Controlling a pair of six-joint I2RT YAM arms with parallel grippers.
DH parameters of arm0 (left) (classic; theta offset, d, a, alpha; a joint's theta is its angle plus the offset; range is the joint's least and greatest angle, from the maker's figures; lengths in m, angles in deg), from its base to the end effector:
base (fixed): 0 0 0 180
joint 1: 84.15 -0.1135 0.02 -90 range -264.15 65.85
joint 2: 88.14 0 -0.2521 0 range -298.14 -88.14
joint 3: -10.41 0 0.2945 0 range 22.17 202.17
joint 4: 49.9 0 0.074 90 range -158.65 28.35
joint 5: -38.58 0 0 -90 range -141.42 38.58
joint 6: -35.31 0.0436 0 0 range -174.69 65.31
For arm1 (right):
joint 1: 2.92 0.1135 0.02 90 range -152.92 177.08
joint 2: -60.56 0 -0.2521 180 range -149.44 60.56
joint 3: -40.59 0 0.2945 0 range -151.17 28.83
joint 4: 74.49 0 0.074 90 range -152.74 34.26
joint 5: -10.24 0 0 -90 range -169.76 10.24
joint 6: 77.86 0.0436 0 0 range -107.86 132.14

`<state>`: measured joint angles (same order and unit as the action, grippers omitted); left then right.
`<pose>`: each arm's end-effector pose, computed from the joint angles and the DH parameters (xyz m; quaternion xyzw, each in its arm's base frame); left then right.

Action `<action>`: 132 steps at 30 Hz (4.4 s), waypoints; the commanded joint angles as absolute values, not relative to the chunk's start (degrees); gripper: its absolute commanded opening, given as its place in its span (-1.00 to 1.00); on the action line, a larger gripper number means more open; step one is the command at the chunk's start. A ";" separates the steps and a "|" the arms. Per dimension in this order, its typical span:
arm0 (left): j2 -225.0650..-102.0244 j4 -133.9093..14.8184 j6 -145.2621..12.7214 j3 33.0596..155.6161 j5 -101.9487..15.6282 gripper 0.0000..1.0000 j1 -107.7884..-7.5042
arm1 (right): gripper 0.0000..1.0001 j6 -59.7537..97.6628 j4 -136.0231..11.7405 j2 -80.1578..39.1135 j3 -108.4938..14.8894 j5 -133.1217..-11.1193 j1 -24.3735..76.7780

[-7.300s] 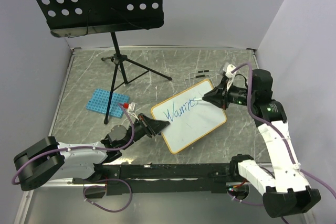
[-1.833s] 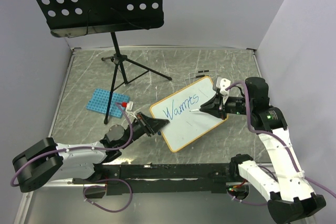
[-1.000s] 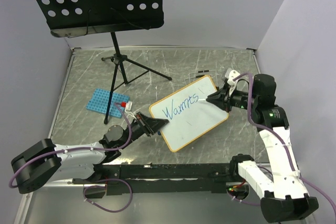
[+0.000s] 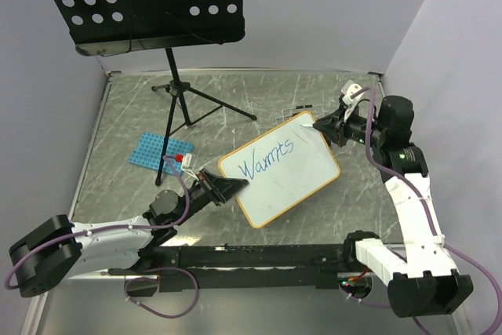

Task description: Write a sentence on the whiteboard

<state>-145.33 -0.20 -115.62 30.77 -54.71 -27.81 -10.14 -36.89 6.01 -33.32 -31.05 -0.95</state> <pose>0.1316 -0.1931 0.1750 -0.0474 0.6217 -0.6581 0.4221 0.2480 0.0413 0.3843 -0.3913 0.6709 0.2348 0.5845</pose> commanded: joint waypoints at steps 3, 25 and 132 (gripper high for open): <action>-145.27 10.59 -116.48 32.01 -54.24 -0.98 -28.07 | -1.00 -9.74 -40.15 4.93 -34.63 -31.77 -1.17; -147.20 12.71 -116.39 32.89 -53.27 -0.98 -28.16 | -1.00 -12.73 -35.23 2.64 -35.59 -27.73 0.85; -145.09 11.48 -116.30 32.01 -53.62 -0.98 -29.04 | -1.00 -7.28 -38.57 4.05 -34.36 -36.17 1.91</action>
<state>-146.99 1.11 -115.44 30.77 -54.25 -28.90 -7.78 -36.39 4.75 -34.45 -34.24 1.72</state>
